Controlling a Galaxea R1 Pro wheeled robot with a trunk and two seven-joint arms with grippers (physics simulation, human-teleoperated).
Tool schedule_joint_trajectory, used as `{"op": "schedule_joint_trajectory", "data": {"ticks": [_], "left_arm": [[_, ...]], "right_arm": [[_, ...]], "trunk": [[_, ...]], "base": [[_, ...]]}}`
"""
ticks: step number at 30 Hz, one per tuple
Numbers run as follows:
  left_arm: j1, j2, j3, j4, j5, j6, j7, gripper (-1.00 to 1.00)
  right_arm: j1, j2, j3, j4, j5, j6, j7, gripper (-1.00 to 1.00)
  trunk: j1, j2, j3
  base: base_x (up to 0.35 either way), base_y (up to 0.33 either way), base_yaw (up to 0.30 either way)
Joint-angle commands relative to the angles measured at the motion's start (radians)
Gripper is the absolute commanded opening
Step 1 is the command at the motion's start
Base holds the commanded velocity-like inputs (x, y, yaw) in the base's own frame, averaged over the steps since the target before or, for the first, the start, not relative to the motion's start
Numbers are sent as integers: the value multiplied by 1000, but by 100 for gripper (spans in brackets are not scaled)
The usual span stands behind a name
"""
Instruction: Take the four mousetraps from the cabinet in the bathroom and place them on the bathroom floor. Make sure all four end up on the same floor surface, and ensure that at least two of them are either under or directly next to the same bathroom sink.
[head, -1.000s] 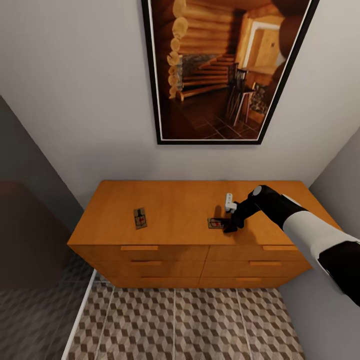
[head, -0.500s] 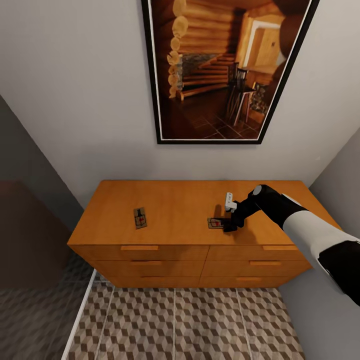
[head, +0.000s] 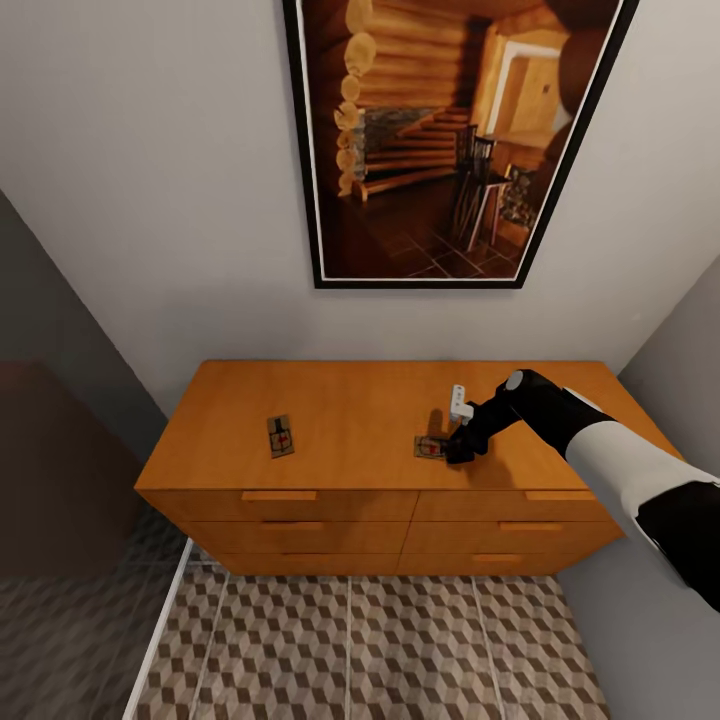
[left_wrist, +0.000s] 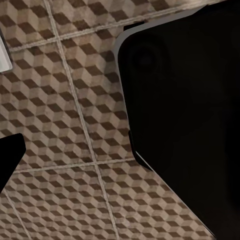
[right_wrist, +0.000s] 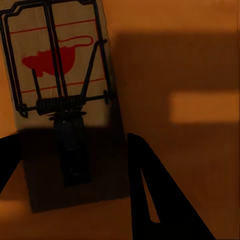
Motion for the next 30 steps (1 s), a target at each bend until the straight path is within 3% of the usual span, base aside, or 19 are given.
{"op": "schedule_joint_trajectory", "data": {"ticks": [1, 18, 23, 30], "left_arm": [[-2, -1, -8, 5, 4, -8, 4, 100], [-2, -1, -8, 5, 4, -7, 4, 100], [-2, -1, -8, 5, 4, -7, 4, 100], [-2, -1, -8, 5, 4, -7, 4, 100]], "right_arm": [[23, 0, 0, -3, -3, 16, 4, -100], [23, 4, -1, -5, -4, 19, -7, -100], [23, 5, -6, -17, -4, 77, -4, -100], [23, 9, -6, -23, -9, 95, 0, -100]], "trunk": [[1, -1, -2], [1, -1, -2], [1, -1, -2], [1, -1, -2]], "base": [[0, 0, 0], [0, 0, 0], [0, 0, 0], [0, 0, 0]]}}
